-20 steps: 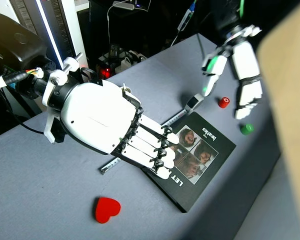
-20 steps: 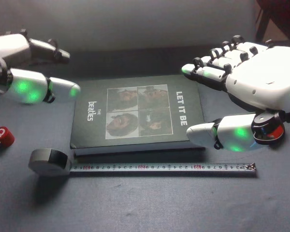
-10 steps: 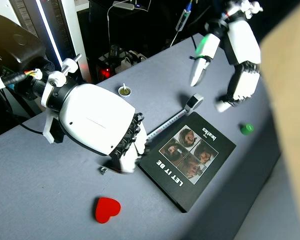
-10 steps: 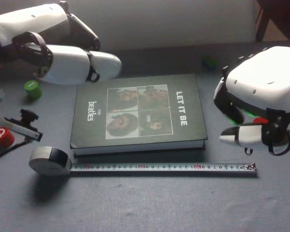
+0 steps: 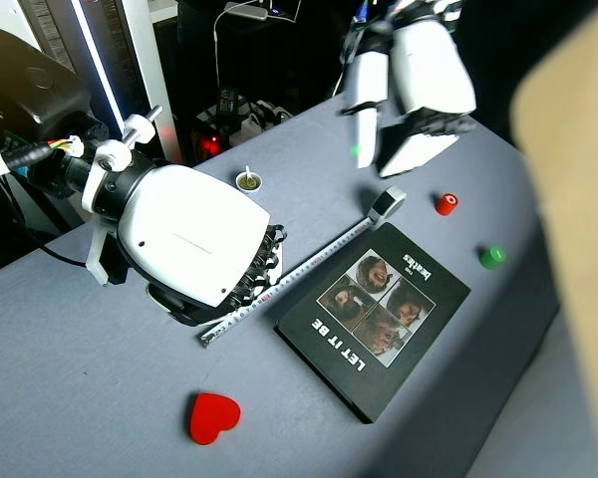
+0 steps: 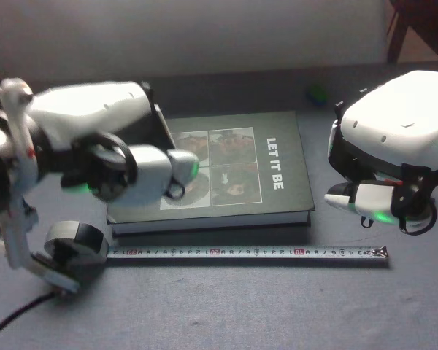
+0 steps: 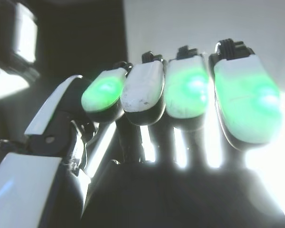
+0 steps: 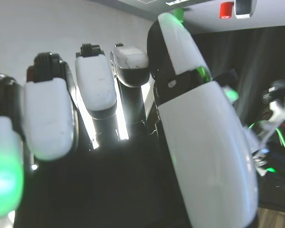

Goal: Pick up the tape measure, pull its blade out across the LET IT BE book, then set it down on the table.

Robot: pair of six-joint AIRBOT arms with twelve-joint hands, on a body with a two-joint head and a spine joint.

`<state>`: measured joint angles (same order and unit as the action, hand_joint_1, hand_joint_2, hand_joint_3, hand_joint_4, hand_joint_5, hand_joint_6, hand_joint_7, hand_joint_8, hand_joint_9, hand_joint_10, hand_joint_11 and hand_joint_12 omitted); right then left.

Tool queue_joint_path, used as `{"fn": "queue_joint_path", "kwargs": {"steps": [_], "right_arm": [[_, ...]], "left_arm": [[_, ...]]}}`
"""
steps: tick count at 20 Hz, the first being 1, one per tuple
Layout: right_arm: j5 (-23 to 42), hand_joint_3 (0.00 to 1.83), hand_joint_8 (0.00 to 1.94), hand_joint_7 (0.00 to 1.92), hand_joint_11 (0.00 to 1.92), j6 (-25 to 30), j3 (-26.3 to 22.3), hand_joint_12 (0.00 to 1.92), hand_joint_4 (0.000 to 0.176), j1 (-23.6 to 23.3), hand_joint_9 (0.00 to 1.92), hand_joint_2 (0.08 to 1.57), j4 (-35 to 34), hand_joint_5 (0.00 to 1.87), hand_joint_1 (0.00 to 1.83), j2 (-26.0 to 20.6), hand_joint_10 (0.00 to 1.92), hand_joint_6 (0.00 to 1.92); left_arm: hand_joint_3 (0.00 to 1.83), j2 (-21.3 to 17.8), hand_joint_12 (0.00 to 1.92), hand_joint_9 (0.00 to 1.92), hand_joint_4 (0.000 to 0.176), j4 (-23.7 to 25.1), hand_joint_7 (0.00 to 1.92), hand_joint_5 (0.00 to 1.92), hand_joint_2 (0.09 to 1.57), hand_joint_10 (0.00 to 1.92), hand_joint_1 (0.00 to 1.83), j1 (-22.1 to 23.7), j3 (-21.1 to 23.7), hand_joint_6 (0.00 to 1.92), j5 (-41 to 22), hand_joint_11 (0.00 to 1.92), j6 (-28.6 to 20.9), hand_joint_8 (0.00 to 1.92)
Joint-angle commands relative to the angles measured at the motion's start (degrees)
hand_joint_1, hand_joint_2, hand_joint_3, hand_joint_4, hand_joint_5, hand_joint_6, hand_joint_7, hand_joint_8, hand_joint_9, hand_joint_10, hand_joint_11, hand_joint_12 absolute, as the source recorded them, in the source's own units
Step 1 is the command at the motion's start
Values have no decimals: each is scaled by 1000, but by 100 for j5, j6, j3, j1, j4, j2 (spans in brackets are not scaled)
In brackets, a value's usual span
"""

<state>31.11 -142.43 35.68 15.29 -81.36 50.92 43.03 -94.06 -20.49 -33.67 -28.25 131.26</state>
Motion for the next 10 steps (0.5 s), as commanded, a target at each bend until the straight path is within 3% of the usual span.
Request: {"fn": "queue_joint_path", "kwargs": {"steps": [1,2,3,4,5,6,7,8,9,10], "right_arm": [[151,3,1941,1438,1882,34,-39,1921,0,-85,1685,1372,281,1121,884,-17,1921,1921],[227,0,1941,1449,1887,38,-60,1921,0,-91,1697,1363,282,1121,889,-4,1921,1921],[422,0,1941,1460,1891,38,-99,1921,0,-96,1708,1345,333,1131,898,35,1921,1921],[707,0,1941,1460,1891,38,-157,1921,0,-72,1708,1345,507,1131,898,88,1921,1921],[918,1,1941,1472,1889,38,-211,1921,0,-29,1711,1328,683,1210,899,132,1921,1921],[1091,7,1941,1470,1894,34,-280,1921,131,-15,1715,1284,785,1252,931,169,1921,1921],[1151,0,1941,1492,1916,25,-316,1921,167,-17,1739,1213,787,1271,1035,181,1921,1921],[1233,0,1941,1511,1920,25,-364,1921,174,-41,1764,1194,787,1276,1061,195,1921,1921],[1374,18,1941,1528,1921,23,-419,1921,176,-60,1787,1313,787,1267,931,221,1921,1921],[1438,18,1941,1528,1921,-8,-450,1921,176,-74,1787,1313,786,1267,931,243,1921,1921]], "left_arm": [[0,76,1921,1438,0,173,1393,1268,1449,1921,411,87,62,1921,-333,1561,153,1921],[0,183,1921,1451,28,19,1403,1278,1453,1921,416,99,94,1921,-543,1578,385,1921],[2,312,1921,1451,138,-143,1392,1269,1441,1921,424,109,108,1921,-743,1591,577,1921],[2,446,1921,1451,138,-150,1392,1269,1441,1921,424,111,108,1921,-935,1591,592,1921],[0,559,1921,1394,174,-170,1334,1227,1404,1921,420,129,117,1921,-1162,1544,592,1921],[0,666,1921,1313,168,-221,1271,1191,1372,1921,403,185,134,1921,-1399,1463,592,1921],[0,702,1921,1250,162,-244,1221,1135,1348,1921,390,219,136,1921,-1444,1404,598,1921],[0,725,1921,1236,161,-318,1208,1109,1328,1921,358,258,153,1921,-1525,1392,601,1921],[0,743,1921,1319,158,-342,1252,1141,1324,1921,321,294,191,1921,-1656,1461,601,1921],[0,762,1921,1319,158,-377,1252,1141,1324,1921,321,297,221,1921,-1783,1461,601,1921]]}}
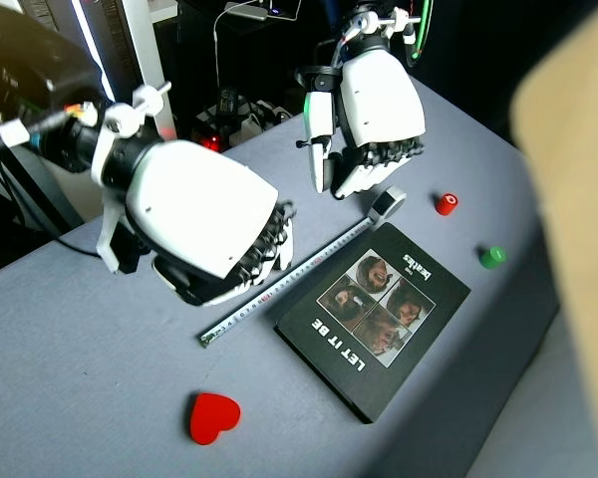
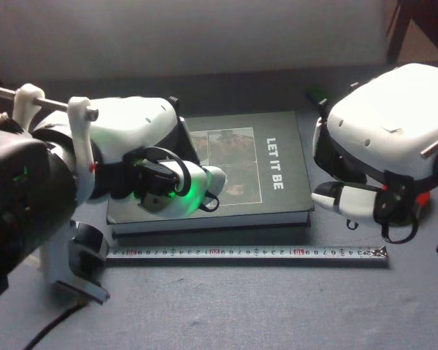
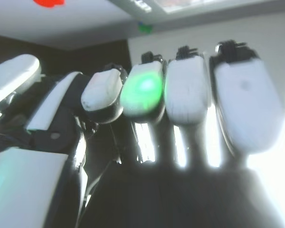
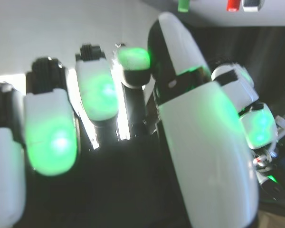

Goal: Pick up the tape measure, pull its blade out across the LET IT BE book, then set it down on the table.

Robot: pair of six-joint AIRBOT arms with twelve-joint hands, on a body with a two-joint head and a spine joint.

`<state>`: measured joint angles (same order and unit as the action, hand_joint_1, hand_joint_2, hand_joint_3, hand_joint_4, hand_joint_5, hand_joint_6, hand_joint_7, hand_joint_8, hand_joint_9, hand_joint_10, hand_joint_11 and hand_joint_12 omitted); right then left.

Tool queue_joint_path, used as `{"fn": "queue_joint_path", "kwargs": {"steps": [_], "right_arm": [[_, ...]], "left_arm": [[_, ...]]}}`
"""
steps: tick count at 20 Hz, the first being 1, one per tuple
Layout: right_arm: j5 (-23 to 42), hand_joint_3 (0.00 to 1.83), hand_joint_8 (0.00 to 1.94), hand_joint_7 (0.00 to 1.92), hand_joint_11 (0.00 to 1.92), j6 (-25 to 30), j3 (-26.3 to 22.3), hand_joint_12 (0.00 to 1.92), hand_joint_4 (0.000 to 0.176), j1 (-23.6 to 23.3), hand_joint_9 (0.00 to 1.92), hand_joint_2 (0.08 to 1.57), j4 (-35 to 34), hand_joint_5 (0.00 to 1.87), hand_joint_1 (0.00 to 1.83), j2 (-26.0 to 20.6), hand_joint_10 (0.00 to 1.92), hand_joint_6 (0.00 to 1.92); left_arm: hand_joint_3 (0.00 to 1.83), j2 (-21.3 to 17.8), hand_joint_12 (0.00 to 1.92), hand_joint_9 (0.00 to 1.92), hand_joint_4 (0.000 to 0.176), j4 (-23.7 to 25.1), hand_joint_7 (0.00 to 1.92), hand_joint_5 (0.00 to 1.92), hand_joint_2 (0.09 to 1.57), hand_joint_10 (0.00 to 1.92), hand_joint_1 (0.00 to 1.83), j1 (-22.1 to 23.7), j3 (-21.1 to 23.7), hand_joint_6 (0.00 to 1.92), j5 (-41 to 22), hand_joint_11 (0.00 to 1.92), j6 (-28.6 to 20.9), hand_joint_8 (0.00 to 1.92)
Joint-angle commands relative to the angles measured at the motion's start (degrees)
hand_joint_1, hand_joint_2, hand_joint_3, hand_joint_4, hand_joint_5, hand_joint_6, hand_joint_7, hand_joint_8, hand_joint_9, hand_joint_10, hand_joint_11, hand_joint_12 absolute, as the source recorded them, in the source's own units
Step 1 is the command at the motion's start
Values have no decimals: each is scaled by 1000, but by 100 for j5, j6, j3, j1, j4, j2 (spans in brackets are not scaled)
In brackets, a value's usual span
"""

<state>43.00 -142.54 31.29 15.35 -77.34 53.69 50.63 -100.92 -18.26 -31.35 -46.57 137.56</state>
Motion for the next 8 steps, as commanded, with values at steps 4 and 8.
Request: {"fn": "queue_joint_path", "kwargs": {"steps": [4,8], "right_arm": [[224,3,1941,1533,1921,-35,-55,1921,176,-86,1782,1315,378,1328,925,-13,1921,1921],[-197,0,1941,1600,1918,-4,-32,1921,176,-21,1804,1207,380,1449,973,-99,1921,1921]], "left_arm": [[17,26,1921,1060,150,281,1117,1113,1376,1921,236,79,40,1921,-165,1113,-85,1921],[0,14,876,503,0,323,496,502,1403,2,154,195,17,3,-153,91,-96,1]]}}
